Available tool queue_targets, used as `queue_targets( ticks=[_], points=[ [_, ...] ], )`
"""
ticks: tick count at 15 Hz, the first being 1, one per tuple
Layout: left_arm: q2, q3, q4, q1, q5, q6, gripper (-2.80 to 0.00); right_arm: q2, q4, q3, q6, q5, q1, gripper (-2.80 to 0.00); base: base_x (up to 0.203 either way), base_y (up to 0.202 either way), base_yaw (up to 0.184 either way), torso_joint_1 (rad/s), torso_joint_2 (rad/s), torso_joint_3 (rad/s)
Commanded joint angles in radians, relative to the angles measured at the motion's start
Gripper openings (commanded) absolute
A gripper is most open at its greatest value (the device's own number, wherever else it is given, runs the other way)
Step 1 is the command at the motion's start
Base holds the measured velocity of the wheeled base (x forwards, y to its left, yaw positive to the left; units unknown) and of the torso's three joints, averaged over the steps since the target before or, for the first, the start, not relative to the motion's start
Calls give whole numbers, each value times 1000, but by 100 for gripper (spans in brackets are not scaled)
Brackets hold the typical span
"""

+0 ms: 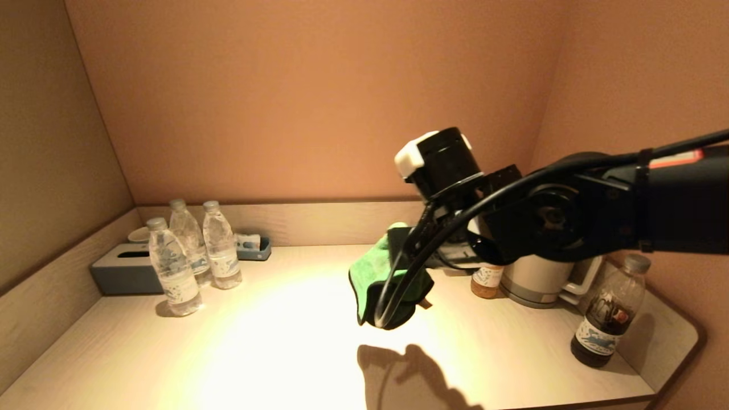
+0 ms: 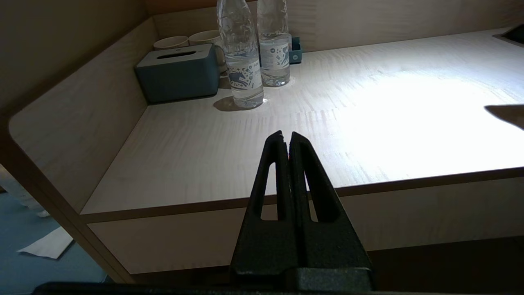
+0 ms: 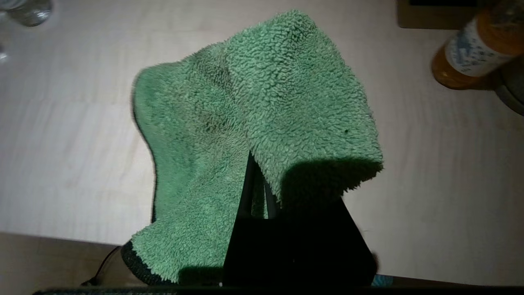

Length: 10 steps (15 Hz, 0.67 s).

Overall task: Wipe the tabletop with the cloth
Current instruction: Sweep the stains on the table

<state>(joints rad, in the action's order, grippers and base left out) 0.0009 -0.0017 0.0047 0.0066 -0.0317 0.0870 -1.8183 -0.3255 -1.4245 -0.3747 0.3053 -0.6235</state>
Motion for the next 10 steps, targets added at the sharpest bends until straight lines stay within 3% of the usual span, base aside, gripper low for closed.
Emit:
queue_targets(
  ticks=[1,10],
  points=[
    [1,0,0,1,-1,2,-280,-62,6,20,0,-8,108,-280,0,0,0,0,0,0],
    [1,0,0,0,-1,2,-280,-61,40,42,13,-15,258,-280,0,0,0,0,0,0]
  ],
)
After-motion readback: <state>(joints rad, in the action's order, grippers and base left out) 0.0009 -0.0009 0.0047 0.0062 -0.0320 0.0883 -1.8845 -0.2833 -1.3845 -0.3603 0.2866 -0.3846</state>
